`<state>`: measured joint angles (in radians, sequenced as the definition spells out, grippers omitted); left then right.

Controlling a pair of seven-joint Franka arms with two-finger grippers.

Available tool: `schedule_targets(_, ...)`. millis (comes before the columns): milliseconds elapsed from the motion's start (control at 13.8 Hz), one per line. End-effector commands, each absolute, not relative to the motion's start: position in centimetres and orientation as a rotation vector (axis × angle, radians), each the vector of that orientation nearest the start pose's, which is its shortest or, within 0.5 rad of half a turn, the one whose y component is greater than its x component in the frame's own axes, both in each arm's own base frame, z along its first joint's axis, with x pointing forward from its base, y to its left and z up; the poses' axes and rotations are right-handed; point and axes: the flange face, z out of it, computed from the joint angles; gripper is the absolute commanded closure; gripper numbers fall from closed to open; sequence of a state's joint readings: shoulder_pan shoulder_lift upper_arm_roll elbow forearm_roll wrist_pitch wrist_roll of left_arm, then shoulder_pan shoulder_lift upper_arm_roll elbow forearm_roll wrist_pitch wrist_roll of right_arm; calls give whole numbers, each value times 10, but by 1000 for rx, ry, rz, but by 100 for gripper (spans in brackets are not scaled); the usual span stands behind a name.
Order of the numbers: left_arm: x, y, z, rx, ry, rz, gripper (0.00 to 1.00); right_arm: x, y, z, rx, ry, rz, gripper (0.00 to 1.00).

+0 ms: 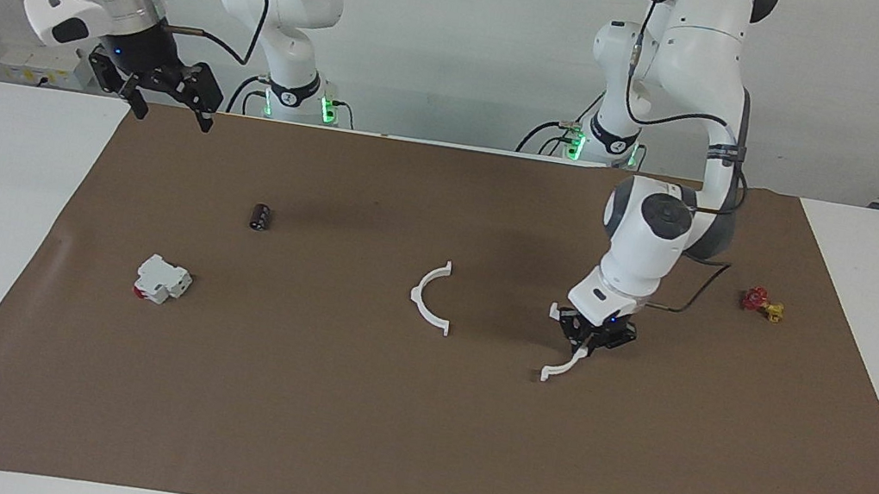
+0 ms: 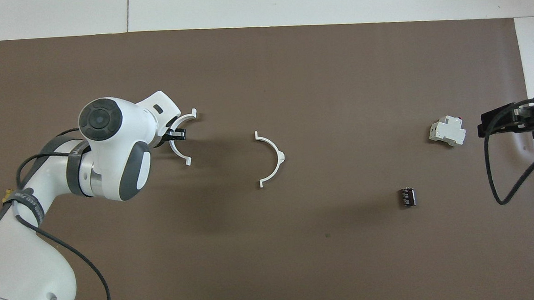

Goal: Assemble drain pipe with both arms
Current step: 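Carry the held clamp half with the left gripper toward the placed half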

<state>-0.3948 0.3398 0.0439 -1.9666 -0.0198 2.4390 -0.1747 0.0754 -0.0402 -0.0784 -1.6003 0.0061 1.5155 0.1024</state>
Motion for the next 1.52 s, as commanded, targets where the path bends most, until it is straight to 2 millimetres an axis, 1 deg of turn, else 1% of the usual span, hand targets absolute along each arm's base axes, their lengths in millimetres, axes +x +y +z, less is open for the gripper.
schedule_targets(0,560,-241,319,-3153,193,-179,100,534,-6,628,-3139,142,89,0)
schedule_targets(72,551,-256,320,-3155,176,-165,100,534,-4,628,-3140,133,92,0)
schedule_targets(217,539,-275,320,-3162,108,-151,100,534,2,628,-3141,116,92,0)
schedule_targets(433,529,-294,320,-3162,3,-155,100,534,2,628,-3141,116,92,0)
schedule_targets(650,520,-311,318,-3107,-82,-208,100,534,2,628,-3141,116,92,0)
schedule_targets(722,519,-314,318,-3105,-91,-212,100,534,2,628,-3141,116,92,0)
schedule_targets(866,512,-328,317,-3107,-55,-211,100,534,2,628,-3141,116,92,0)
schedule_targets(1011,510,-331,313,-3104,-44,-206,100,534,2,628,-3141,116,92,0)
schedule_targets(1227,502,-343,313,-3105,-42,-206,100,534,2,628,-3141,116,92,0)
schedule_targets(1444,502,-344,312,-3106,-39,-208,100,534,2,628,-3141,116,92,0)
